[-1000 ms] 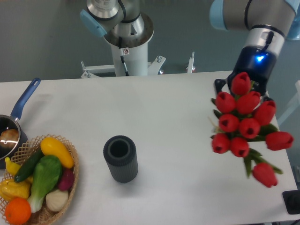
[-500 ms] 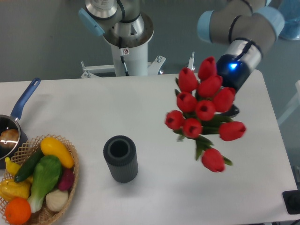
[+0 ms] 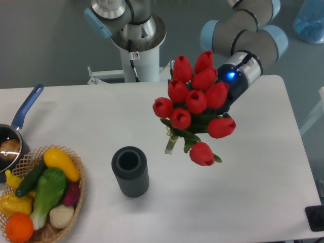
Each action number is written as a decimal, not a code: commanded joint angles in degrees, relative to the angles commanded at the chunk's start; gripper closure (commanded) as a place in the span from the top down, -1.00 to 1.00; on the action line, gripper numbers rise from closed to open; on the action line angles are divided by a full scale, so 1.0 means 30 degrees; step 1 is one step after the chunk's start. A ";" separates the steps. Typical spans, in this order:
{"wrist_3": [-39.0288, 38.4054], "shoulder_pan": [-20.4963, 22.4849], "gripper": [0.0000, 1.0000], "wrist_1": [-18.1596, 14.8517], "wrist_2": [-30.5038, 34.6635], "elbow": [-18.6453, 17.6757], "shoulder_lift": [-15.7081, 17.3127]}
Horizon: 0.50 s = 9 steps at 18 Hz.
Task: Insert the flowers into the vase
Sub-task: 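Carry the tulip bunch over toward the black vase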
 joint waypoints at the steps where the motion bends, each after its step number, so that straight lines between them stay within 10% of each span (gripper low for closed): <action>1: 0.0382 -0.0089 -0.60 0.0000 -0.0029 -0.0322 0.0029; 9: 0.2201 -0.0763 -0.60 0.0000 -0.0088 -0.1175 0.0058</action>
